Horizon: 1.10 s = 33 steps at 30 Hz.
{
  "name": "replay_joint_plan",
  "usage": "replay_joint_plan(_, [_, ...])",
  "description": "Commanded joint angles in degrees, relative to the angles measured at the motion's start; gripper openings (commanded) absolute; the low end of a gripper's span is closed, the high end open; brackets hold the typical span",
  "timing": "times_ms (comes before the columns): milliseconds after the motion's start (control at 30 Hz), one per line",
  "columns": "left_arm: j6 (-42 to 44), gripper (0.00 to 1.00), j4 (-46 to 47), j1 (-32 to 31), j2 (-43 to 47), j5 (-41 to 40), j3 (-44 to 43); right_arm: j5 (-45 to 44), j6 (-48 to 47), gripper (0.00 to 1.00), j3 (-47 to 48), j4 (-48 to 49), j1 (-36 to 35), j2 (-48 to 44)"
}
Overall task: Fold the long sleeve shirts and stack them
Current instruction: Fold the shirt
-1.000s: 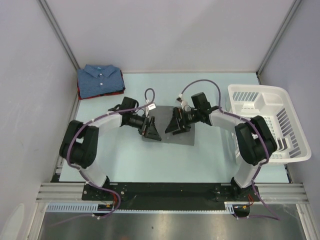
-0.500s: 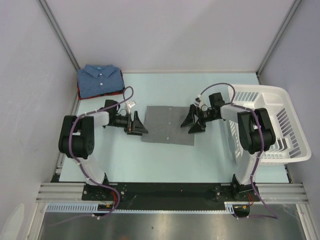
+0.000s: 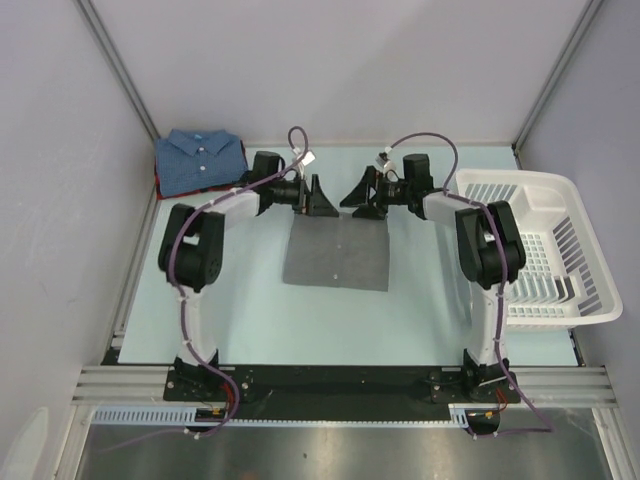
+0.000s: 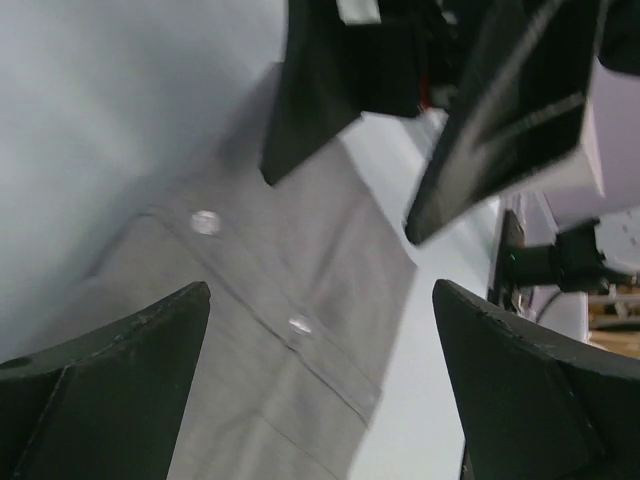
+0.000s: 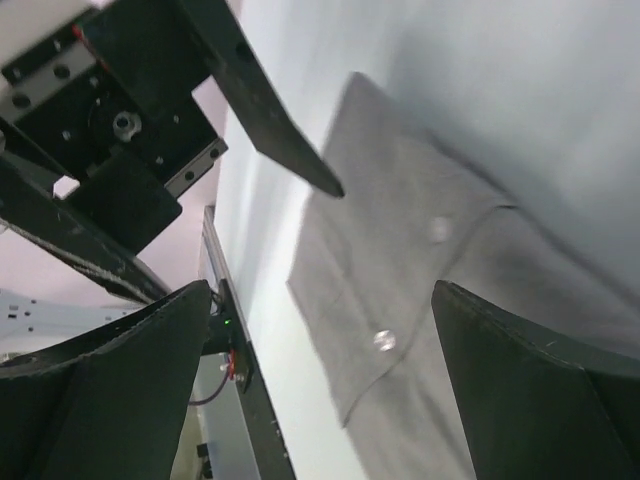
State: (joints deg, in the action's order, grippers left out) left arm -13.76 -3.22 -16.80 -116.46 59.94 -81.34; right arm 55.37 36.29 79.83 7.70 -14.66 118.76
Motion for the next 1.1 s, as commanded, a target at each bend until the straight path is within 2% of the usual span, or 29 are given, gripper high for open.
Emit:
replay_joint_plan(0, [-14.2,0.99,9.7,1.4,-9.2,-3.5,-3.7,-1.7,-0.2,0.97,2.1,3.1,0.8,6.7])
replay_joint_plan(100, [-20.4,0.99,16.0,4.0,-11.7,-4.8,1.1,-3.1,-5.5,0.95,4.3,-2.7,2.5,10.4])
replay_joint_plan(267, [-20.5,0.99,16.6,9.4,-9.6,-6.6,7.1,-6.5,-9.8,0.94,8.1,-7.3,4.3,13.7])
replay_joint_plan(400, [-16.4,0.99,14.7,13.1,-4.7,-7.4,10.8,-7.9,-13.6,0.93,15.6,-12.6,3.8,16.8])
replay_joint_plan(533, [-10.8,1.00,12.4,15.6,3.6,-9.2,14.1,-8.4,-19.3,0.92,28.2,-19.0,1.3,18.1])
replay_joint_plan(667, [-2.6,0.99,3.7,16.6,11.2,-13.3,14.3,-12.0,-26.7,0.91,37.8,-25.5,-0.7,15.5])
replay_joint_plan(733, [-1.0,0.99,0.9,17.3,15.6,-15.5,14.9,-14.4,-30.7,0.90,39.0,-28.3,-2.1,12.1])
replay_joint_plan(867, [1.0,0.99,-3.7,20.8,20.2,-18.3,14.0,-23.3,-47.0,0.88,38.0,-38.2,-10.4,6.4])
replay_joint_plan(933, [1.0,1.00,-7.9,22.7,20.3,-18.5,13.0,-25.6,-49.9,0.82,36.0,-41.6,-14.0,4.6])
replay_joint_plan(1067, [0.8,0.99,-9.2,25.1,22.0,-17.2,14.2,-30.3,-54.4,0.67,30.0,-43.0,-21.9,1.1])
